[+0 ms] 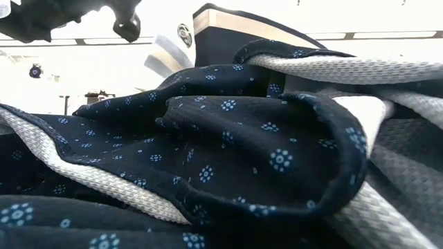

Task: Pick & Place Cloths
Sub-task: Put the right white sock into the transparent bin

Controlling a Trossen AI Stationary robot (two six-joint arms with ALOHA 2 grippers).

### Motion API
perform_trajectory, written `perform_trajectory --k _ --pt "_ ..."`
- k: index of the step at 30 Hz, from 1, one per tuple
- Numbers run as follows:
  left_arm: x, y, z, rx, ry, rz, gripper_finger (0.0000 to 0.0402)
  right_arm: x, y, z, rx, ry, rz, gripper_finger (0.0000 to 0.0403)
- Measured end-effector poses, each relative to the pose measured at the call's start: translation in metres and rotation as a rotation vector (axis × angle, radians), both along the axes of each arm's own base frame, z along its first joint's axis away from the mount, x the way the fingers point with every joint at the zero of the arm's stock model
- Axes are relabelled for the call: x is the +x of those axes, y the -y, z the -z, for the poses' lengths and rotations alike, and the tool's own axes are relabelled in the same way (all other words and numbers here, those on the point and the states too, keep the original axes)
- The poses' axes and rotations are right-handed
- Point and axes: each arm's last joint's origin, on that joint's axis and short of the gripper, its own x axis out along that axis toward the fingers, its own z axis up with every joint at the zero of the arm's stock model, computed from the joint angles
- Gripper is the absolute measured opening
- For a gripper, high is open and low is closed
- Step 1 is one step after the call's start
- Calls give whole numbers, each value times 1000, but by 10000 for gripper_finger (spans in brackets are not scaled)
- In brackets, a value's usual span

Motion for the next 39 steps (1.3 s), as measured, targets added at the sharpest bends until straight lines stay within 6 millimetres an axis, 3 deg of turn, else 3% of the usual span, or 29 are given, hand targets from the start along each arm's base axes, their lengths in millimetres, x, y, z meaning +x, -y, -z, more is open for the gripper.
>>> perform_trajectory --k 8,18,39 --pt "21 2 -6 18 -27 -25 259 0 -5 0 60 10 -108 8" --pt "13 2 -17 19 35 -13 259 -5 -24 -5 179 59 -366 8" --pt "11 35 -14 93 102 380 259 -2 -14 -4 110 53 -199 8"
